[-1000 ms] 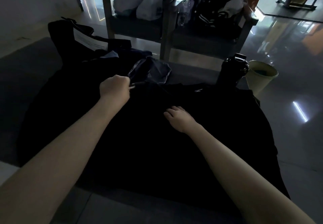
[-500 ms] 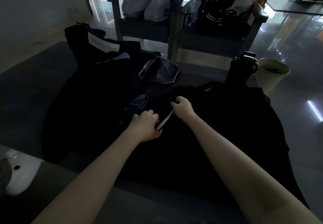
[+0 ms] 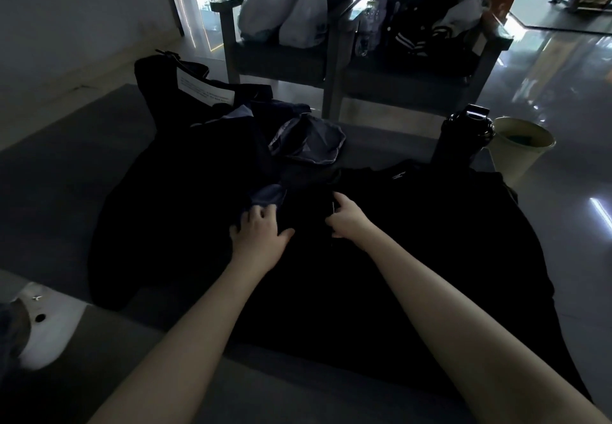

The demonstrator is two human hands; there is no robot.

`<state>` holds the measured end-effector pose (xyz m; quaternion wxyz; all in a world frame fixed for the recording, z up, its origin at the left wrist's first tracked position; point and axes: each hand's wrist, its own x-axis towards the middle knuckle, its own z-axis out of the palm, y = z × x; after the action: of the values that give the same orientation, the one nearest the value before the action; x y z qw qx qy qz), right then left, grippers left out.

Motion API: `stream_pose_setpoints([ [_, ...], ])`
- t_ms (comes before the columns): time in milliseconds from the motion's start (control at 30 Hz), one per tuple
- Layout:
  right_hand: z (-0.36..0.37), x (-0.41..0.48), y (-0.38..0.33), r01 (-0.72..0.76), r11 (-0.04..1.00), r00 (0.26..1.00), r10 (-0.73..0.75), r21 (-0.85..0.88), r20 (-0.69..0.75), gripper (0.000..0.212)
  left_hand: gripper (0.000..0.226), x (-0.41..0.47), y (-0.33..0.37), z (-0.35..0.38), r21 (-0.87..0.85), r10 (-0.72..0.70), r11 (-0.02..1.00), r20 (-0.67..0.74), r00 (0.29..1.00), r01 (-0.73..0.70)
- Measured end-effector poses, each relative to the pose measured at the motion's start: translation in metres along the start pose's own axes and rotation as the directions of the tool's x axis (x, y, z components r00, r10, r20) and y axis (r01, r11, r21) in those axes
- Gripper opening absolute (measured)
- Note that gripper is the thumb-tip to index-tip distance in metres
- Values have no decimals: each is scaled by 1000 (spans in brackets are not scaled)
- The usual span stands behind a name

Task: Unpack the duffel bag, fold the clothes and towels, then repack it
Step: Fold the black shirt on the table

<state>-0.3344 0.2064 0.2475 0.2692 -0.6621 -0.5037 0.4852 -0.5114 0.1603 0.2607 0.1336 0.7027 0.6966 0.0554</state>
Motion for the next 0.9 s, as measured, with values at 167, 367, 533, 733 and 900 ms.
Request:
stream_pose_setpoints([
  [167, -5, 9, -17, 81, 979, 990, -57, 186, -131, 64, 32, 9, -8, -16, -293, -74, 950, 139, 987, 112],
  [367, -16, 0, -17, 105, 992, 927, -71, 73, -368, 37, 56, -5, 9, -22, -183, 178, 972, 157, 971, -149],
  [533, -19, -16, 4, 85, 994, 902, -104, -64, -419, 26, 58, -16, 3, 14, 62, 268, 952, 311, 912, -300],
  [733, -14, -36, 25, 174, 885, 892, -327, -431, -311, 34, 64, -28, 2, 20, 143, 219, 955, 254, 942, -261],
  [900, 3, -75, 51, 272, 556, 893, -449, -785, -8, 42, 68, -52, 9, 29, 264, 151, 950, 78, 985, -167],
])
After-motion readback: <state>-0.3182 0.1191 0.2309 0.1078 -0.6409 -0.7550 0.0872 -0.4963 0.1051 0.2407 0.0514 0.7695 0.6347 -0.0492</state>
